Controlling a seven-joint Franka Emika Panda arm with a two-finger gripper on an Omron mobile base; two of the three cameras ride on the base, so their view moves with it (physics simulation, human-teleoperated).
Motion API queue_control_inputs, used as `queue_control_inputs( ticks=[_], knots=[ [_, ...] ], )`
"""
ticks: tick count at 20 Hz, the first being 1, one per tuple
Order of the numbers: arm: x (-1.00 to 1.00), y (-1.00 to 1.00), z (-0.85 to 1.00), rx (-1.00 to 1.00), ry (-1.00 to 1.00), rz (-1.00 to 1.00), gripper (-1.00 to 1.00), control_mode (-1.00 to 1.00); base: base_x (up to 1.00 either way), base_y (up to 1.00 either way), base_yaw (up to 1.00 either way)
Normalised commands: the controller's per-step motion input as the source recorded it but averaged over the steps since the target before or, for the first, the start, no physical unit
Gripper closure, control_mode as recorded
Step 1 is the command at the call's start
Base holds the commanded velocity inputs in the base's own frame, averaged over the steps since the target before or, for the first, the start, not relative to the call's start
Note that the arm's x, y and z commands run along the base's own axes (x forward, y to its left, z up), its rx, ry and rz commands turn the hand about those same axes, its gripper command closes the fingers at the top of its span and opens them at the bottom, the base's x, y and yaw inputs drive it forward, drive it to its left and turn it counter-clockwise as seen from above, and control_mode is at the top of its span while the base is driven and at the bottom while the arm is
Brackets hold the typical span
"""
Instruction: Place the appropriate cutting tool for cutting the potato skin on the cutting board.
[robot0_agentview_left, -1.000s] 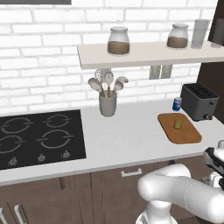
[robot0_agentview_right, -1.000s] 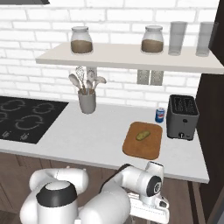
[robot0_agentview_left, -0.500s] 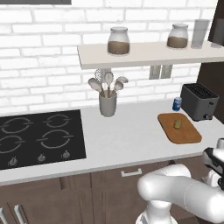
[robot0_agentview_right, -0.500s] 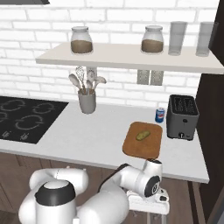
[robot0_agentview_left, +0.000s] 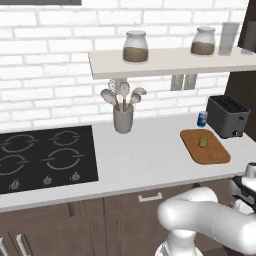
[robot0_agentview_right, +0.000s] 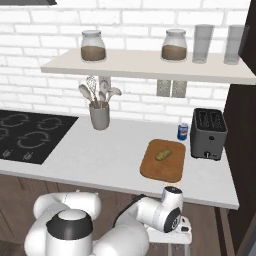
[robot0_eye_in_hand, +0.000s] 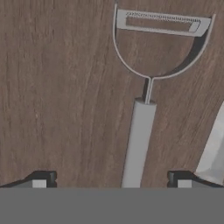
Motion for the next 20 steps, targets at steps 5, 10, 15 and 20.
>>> queue_control_inputs(
  ticks=[5,10,15,20],
  knots=[
    [0.14,-0.20,-0.21,0.00,-0.01,0.01,-1.00,-1.00,0.00,0.00,0.00],
    [0.09,-0.27,-0.21,0.02,-0.01,0.01,-1.00,-1.00,0.00,0.00,0.00],
    [0.25,0.00,-0.28,0.01,0.00,0.02,-1.00,-1.00,0.00,0.00,0.00],
    [0.16,0.02,-0.28,0.00,0.00,0.03,1.00,-1.00,0.00,0.00,0.00]
  ],
)
